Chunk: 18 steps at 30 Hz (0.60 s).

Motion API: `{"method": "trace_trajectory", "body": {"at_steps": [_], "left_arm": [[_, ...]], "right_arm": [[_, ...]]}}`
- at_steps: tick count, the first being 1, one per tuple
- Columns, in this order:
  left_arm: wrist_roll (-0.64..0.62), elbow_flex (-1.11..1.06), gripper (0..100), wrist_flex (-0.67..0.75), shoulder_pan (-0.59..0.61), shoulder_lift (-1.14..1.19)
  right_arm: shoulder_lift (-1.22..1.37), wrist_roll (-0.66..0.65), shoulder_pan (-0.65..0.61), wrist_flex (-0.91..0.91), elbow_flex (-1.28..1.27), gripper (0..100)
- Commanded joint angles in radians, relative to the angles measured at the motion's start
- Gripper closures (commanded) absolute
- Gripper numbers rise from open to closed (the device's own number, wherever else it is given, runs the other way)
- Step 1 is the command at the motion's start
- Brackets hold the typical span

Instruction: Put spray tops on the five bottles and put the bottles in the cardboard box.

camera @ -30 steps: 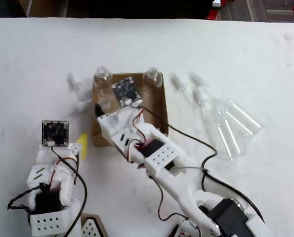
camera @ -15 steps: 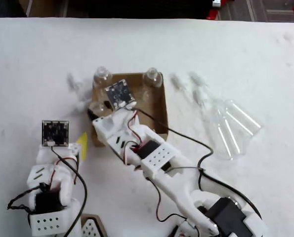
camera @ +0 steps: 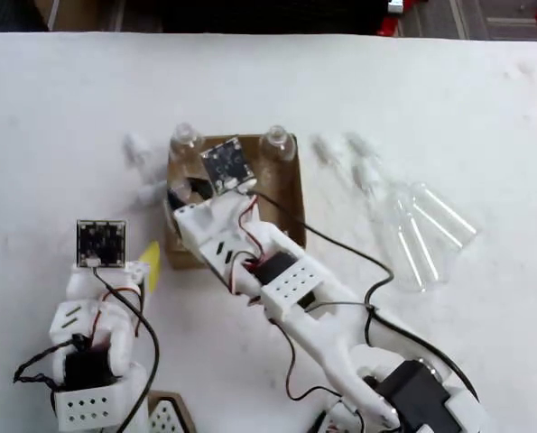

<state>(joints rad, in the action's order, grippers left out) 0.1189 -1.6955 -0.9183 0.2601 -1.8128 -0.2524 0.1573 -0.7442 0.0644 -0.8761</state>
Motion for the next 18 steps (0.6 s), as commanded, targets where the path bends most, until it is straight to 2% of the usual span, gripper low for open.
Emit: {"method": "trace_trajectory", "body": {"at_steps": [1,11,18], "left_arm": [[0.005,0.003,77,-0.008,-0.015,-0.015],[0.005,0.003,77,-0.008,-0.015,-0.015],[0.005,0.003,77,-0.008,-0.016,-0.015]], "right_arm": [[-0.015,0.006,0.001,0.008,0.028,98.1],[-0.016,0.009,-0.002,0.010,0.028,98.1],[-0.016,0.009,-0.050,0.013,0.028,98.1]]}}
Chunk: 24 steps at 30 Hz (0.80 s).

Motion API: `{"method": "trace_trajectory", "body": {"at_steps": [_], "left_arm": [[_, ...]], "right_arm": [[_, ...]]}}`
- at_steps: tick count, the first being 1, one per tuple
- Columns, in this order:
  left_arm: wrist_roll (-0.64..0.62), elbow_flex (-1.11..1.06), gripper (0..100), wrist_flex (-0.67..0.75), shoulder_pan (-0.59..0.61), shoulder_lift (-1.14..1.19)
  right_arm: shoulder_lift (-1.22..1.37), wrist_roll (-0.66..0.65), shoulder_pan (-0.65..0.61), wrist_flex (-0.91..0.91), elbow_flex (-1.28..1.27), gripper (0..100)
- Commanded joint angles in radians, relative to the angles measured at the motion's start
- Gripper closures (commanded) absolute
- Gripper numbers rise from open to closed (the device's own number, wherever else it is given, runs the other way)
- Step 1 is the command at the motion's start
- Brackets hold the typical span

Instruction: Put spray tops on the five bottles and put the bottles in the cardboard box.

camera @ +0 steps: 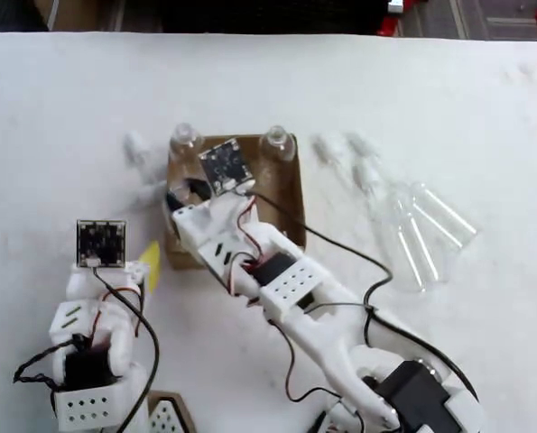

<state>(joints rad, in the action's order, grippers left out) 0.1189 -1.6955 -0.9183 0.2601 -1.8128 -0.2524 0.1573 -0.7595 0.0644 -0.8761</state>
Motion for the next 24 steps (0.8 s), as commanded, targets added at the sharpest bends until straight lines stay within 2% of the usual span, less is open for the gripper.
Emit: {"method": "trace_trajectory", "body": {"at_steps": [1,15,21,24], "left_arm": [[0.005,0.003,77,-0.008,-0.016,-0.015],[0.005,0.003,77,-0.008,-0.016,-0.015],[0.005,0.003,77,-0.006,-0.016,-0.015],[0.005,0.003,77,-0.006,-0.016,-0.015]], "right_arm": [[-0.016,0.009,-0.033,0.013,0.028,98.0],[-0.068,0.009,-0.033,0.007,0.008,97.5],[-0.096,0.008,-0.036,0.007,-0.029,80.1],[-0.097,0.008,-0.036,0.007,-0.029,77.9]]}}
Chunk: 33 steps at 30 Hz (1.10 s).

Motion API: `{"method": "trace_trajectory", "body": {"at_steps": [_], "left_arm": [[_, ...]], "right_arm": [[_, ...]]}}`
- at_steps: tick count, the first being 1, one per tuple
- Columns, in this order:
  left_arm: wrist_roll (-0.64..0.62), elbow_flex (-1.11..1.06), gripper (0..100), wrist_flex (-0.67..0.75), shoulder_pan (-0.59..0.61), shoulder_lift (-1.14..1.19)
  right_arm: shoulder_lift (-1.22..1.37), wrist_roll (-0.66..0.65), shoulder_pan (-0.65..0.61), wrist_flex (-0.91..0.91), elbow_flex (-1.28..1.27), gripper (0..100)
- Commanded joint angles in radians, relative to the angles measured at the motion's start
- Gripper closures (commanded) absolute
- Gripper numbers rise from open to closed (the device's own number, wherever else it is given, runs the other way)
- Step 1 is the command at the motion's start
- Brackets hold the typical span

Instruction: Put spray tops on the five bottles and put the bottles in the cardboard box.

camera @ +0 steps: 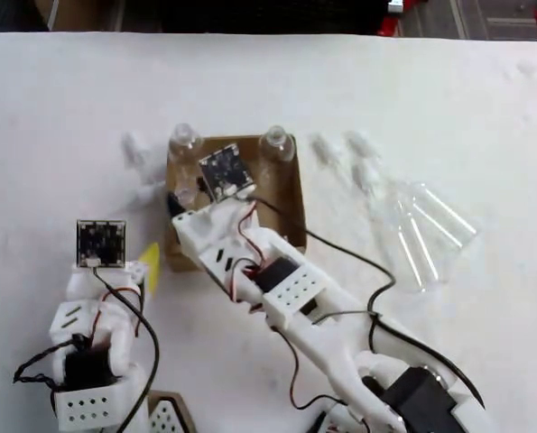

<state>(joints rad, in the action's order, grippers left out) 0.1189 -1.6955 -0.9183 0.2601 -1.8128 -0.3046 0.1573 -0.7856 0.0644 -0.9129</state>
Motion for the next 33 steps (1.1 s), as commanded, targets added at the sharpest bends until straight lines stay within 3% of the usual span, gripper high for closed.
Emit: {"method": "trace_trajectory", "body": {"at_steps": [1,8,14,22,30,33], "left_arm": [[0.005,0.003,77,-0.006,-0.016,-0.015],[0.005,0.003,77,-0.006,-0.016,-0.015],[0.005,0.003,77,-0.006,-0.016,-0.015],[0.005,0.003,77,-0.006,-0.015,-0.015],[0.005,0.003,77,-0.008,-0.015,-0.015],[0.005,0.003,77,-0.008,-0.015,-0.015]], "right_arm": [[-0.045,0.008,-0.007,0.007,0.008,77.9],[-0.130,0.006,-0.002,-0.001,0.002,77.9],[-0.394,0.008,0.107,-0.157,0.009,77.7],[-0.766,0.000,0.432,-0.383,0.009,77.7],[-0.805,-0.008,0.886,-0.573,0.000,77.9],[-0.756,-0.130,0.989,-0.602,-0.021,77.9]]}}
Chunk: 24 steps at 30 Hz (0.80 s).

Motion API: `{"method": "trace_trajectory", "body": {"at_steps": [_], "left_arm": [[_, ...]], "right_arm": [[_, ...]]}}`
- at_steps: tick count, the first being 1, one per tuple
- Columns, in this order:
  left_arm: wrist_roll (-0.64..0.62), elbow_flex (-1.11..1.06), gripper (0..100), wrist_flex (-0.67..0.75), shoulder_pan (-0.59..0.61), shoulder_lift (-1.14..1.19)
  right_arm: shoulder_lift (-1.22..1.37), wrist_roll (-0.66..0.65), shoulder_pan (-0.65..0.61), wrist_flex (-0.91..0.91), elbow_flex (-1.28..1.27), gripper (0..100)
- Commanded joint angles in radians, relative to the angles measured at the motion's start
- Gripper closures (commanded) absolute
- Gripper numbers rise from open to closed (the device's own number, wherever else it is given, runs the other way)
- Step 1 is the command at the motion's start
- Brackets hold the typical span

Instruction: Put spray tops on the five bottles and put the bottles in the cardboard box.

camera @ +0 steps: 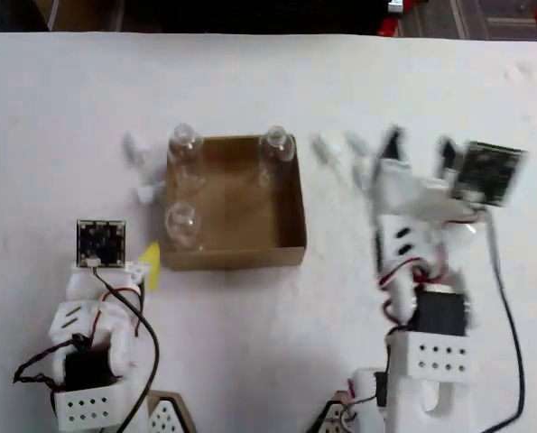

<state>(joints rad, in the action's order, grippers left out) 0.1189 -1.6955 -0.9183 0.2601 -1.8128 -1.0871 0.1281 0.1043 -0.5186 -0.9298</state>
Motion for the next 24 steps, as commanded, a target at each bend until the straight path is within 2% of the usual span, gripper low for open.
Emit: {"method": "trace_trajectory", "body": {"at_steps": [1,7,12,17,20,24], "left_arm": [[0.005,0.003,77,-0.008,-0.015,-0.015],[0.005,0.003,77,-0.008,-0.012,-0.015],[0.005,0.003,77,-0.008,-0.012,-0.015],[0.005,0.003,77,-0.009,-0.015,-0.015],[0.005,0.003,77,-0.009,-0.015,-0.015],[0.005,0.003,77,-0.009,-0.012,-0.015]], "right_arm": [[0.050,-0.143,0.124,-0.024,-0.020,78.0],[0.219,-0.313,0.282,-0.028,-0.160,78.0],[0.326,-0.451,0.460,-0.015,-0.285,77.6],[0.397,-0.591,0.599,0.193,-0.408,77.6],[0.424,-0.572,0.639,0.371,-0.500,77.6],[0.435,-0.460,0.723,0.575,-0.612,77.6]]}}
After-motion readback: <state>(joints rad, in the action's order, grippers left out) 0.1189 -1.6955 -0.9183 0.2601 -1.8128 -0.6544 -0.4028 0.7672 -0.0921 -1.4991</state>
